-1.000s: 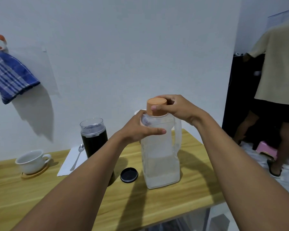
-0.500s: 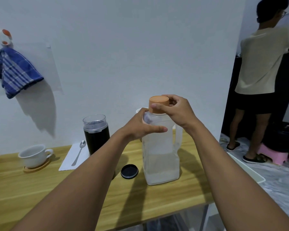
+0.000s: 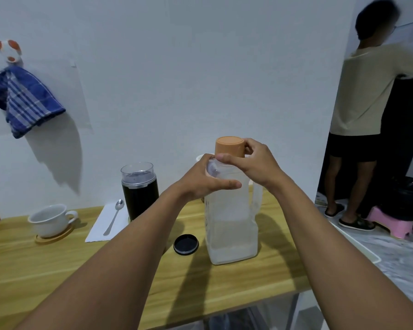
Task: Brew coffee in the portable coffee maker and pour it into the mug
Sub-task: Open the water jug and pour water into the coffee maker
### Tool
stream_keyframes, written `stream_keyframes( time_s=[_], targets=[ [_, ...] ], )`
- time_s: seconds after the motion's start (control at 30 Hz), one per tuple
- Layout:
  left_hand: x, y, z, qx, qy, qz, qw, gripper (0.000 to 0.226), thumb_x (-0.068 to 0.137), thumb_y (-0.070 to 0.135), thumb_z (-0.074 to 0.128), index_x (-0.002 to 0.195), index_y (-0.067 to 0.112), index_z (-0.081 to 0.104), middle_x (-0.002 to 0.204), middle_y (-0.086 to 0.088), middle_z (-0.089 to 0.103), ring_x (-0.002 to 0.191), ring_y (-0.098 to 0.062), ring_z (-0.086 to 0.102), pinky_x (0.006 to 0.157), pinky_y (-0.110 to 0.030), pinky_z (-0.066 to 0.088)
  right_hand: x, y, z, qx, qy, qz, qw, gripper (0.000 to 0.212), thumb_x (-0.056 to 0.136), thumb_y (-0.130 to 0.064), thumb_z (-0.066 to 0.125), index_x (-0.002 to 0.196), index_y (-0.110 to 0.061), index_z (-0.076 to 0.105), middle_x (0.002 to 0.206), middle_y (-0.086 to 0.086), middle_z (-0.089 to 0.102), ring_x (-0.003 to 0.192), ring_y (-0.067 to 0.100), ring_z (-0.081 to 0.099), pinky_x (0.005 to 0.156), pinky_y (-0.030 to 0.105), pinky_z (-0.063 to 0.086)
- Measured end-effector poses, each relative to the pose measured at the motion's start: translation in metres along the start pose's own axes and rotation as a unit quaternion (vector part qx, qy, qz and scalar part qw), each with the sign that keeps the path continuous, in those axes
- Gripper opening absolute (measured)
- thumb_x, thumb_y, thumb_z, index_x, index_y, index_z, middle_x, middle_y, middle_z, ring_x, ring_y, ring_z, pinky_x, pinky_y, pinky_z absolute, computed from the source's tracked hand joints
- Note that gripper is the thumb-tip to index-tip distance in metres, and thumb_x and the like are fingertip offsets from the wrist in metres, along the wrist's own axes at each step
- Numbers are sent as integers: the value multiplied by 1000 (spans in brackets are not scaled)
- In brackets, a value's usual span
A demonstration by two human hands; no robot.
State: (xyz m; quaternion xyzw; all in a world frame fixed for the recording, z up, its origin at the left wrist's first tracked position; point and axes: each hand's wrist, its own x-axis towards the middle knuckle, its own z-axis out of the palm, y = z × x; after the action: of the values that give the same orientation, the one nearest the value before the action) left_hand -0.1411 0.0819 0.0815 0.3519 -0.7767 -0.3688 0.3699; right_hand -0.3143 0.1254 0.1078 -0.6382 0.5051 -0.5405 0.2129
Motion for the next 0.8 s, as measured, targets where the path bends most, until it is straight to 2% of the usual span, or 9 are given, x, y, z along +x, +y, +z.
stream_keyframes(
  time_s=[0.1, 0.2, 0.27, 0.33, 0.47, 0.6, 0.67, 0.73, 0.8],
  targets=[
    [0, 0, -1, -3, -1, -6, 1000, 90, 61, 44, 94, 134, 23, 45, 120, 9, 62, 106, -4, 64, 77, -19, 55, 5, -5, -23, 14, -115, 2, 993, 40, 78, -39, 82, 114, -26, 71, 107, -10, 75, 103, 3, 67, 93, 27, 51],
    [1, 0, 0, -6, -4, -1, 1000, 88, 64, 40, 94, 135, 23, 45, 122, 9, 62, 107, -3, 64, 82, -21, 55, 9, -16, -34, -35, -145, -5, 989, 43, 80, -45, 78, 120, -31, 70, 114, -13, 72, 105, 1, 65, 93, 26, 48],
    [2, 1, 0, -9, -13, 14, 1000, 90, 66, 39, 93, 140, 24, 43, 128, 8, 61, 114, -5, 62, 92, -28, 55, 9, -21, -22, -69, -112, -8, 991, 78, 72, -61, 78, 138, -29, 54, 130, -11, 60, 111, 4, 59, 91, 23, 44],
    [3, 1, 1, -8, -26, 35, 999, 92, 69, 38, 92, 145, 28, 40, 135, 8, 58, 122, -7, 58, 101, -33, 52, 6, -21, -2, -90, -24, -9, 996, 99, 61, -66, 81, 143, -29, 40, 128, -8, 52, 113, 10, 54, 89, 24, 45],
    [4, 1, 0, -21, -38, 30, 999, 94, 68, 37, 93, 145, 25, 41, 135, 4, 61, 123, -14, 60, 105, -44, 50, 5, -14, 15, -49, 98, -27, 994, 76, 63, -53, 87, 125, -26, 53, 109, -14, 58, 104, 9, 60, 82, 23, 51],
    [4, 0, 0, -19, -34, 23, 999, 96, 64, 42, 94, 144, 25, 42, 134, 3, 61, 121, -17, 61, 103, -45, 52, 15, -11, 0, -13, -5, -34, 999, 62, 64, -42, 91, 116, -27, 61, 109, -9, 66, 99, 7, 66, 78, 18, 54],
    [3, 0, 0, -14, -28, 20, 999, 96, 62, 46, 93, 141, 25, 44, 131, 3, 62, 119, -15, 62, 101, -45, 53, 23, -14, -13, -6, -85, -15, 996, 70, 63, -41, 92, 123, -28, 59, 110, -8, 67, 100, 7, 67, 79, 16, 53],
    [3, 0, 1, -10, -26, 17, 999, 97, 61, 48, 92, 142, 26, 44, 132, 3, 61, 119, -15, 61, 102, -45, 53, 28, -19, -19, -33, -132, 9, 991, 83, 61, -49, 90, 132, -31, 51, 114, -9, 64, 103, 5, 64, 82, 19, 52],
    [3, 1, 1, -12, -29, 19, 999, 97, 63, 45, 92, 144, 27, 42, 134, 4, 60, 122, -16, 60, 104, -45, 51, 28, -20, -16, -69, -114, 14, 991, 83, 59, -59, 86, 127, -30, 49, 113, -12, 58, 99, 0, 60, 74, 16, 48]
  ],
)
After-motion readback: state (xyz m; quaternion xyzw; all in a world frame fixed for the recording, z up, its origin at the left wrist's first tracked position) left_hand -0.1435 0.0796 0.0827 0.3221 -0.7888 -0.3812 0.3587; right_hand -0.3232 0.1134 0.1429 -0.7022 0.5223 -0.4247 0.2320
